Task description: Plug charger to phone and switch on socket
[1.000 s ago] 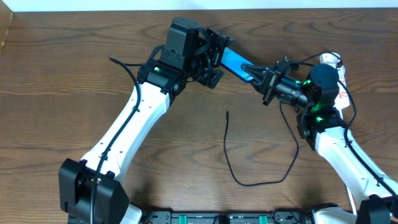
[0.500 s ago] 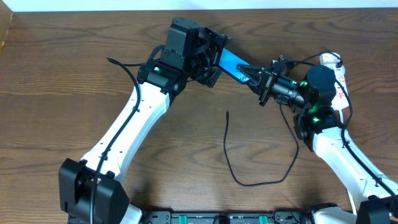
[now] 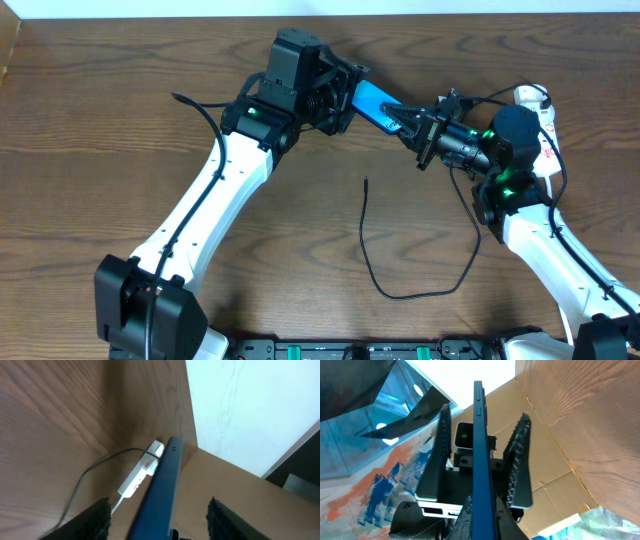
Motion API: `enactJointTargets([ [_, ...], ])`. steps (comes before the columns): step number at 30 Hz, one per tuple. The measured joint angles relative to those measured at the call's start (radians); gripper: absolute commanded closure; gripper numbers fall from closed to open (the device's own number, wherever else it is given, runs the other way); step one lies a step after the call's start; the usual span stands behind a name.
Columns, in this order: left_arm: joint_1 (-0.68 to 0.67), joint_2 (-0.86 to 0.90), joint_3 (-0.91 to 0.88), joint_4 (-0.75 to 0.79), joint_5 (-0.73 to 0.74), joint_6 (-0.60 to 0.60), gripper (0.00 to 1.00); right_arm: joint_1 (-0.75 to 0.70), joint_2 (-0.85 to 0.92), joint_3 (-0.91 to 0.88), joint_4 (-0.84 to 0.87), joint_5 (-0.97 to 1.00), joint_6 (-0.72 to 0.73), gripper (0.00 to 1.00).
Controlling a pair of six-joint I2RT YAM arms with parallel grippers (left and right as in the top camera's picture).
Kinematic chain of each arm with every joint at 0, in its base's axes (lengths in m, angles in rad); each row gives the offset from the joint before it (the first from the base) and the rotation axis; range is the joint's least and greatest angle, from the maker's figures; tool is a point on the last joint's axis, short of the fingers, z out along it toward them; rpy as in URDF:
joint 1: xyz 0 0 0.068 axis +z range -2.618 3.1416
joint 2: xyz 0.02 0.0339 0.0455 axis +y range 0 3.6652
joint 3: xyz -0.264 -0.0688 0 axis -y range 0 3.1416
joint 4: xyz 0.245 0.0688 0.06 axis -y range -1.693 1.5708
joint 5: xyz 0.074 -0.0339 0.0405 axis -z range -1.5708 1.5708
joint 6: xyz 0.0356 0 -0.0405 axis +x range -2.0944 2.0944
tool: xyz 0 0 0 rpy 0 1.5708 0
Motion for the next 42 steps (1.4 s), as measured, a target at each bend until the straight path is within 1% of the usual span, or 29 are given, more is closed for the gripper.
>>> enactJointTargets([
  [2, 0.0, 0.0, 0.0, 0.0, 0.0, 0.002, 0.48, 0.0, 0.0, 0.0, 0.0, 0.0, 0.0, 0.98],
  [7, 0.0, 0.0, 0.0, 0.0, 0.0, 0.01, 0.63, 0.0, 0.0, 0.0, 0.0, -0.005, 0.0, 0.98],
  [13, 0.0, 0.0, 0.0, 0.0, 0.0, 0.017, 0.68, 0.0, 0.0, 0.0, 0.0, -0.008, 0.0, 0.98],
  [18, 0.0, 0.0, 0.0, 0.0, 0.0, 0.021, 0.79, 0.0, 0.0, 0.0, 0.0, -0.012, 0.0, 0.99],
  [21, 0.0, 0.0, 0.0, 0.0, 0.0, 0.025, 0.81, 0.001, 0.0, 0.0, 0.001, -0.014, 0.0, 0.99],
  [22, 0.0, 0.0, 0.0, -0.001, 0.0, 0.027, 0.86, 0.002, 0.0, 0.0, 0.002, -0.013, 0.0, 0.99],
  [23, 0.0, 0.0, 0.0, -0.001, 0.0, 0.027, 0.87, 0.002, 0.0, 0.0, 0.003, -0.013, 0.001, 0.99],
  [27, 0.0, 0.0, 0.0, 0.002, 0.0, 0.035, 0.92, 0.005, 0.0, 0.0, 0.003, 0.0, 0.043, 0.99],
  [34, 0.0, 0.0, 0.0, 0.003, 0.0, 0.034, 0.92, 0.007, 0.0, 0.0, 0.003, 0.005, 0.075, 0.99],
  [35, 0.0, 0.0, 0.0, 0.003, 0.0, 0.034, 0.92, 0.007, 0.0, 0.0, 0.003, 0.005, 0.075, 0.97],
  [37, 0.0, 0.0, 0.0, 0.002, 0.0, 0.034, 0.93, 0.007, 0.0, 0.0, 0.003, 0.005, 0.075, 0.86],
  [39, 0.0, 0.0, 0.0, -0.002, -0.001, 0.034, 0.93, 0.01, 0.0, 0.0, 0.006, 0.002, 0.058, 0.71],
  [42, 0.0, 0.0, 0.0, -0.006, -0.001, 0.038, 0.93, 0.013, 0.0, 0.0, 0.014, -0.004, 0.035, 0.53],
])
